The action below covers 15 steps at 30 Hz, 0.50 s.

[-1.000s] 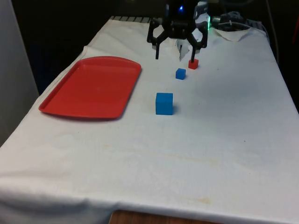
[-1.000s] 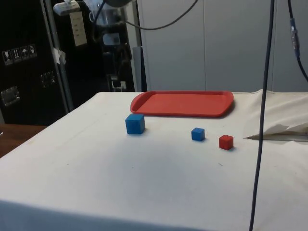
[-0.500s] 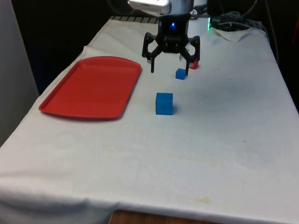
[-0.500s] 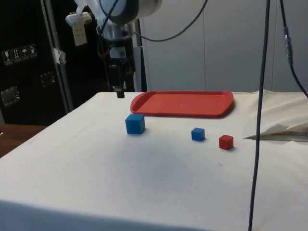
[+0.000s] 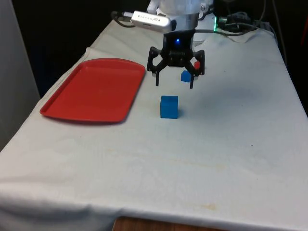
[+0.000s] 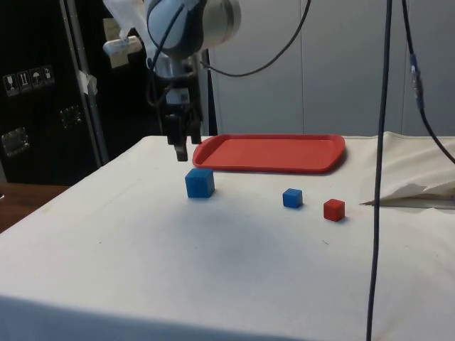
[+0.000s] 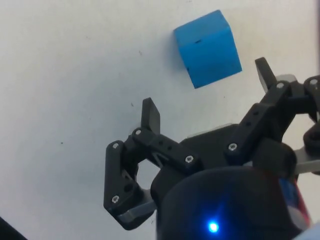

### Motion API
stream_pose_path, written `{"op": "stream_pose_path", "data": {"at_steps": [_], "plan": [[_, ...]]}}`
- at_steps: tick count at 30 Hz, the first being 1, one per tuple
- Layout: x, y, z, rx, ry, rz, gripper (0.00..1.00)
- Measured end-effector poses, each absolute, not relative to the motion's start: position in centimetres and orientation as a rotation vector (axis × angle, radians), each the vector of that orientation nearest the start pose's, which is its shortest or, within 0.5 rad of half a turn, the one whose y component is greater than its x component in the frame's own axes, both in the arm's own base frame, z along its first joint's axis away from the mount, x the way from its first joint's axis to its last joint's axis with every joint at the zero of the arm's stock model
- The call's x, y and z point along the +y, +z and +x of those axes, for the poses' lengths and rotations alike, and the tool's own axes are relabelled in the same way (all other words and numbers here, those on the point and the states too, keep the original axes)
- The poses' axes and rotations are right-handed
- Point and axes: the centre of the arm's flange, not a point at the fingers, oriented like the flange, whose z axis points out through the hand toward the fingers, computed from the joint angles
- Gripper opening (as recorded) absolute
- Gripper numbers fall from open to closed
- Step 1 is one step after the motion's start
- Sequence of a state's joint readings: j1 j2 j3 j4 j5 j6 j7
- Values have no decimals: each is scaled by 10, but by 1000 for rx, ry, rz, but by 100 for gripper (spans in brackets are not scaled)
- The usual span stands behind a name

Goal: Pick up the largest block and place it onto the tray.

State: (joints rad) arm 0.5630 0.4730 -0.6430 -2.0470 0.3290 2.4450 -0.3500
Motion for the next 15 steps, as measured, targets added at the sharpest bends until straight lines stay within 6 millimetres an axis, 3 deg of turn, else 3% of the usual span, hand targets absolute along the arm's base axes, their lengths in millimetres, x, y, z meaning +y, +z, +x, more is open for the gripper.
{"op": "stream_pose_path", "data": {"at_steps": [15], "plan": [[-40, 224, 595, -138, -34, -3220, 100]]}}
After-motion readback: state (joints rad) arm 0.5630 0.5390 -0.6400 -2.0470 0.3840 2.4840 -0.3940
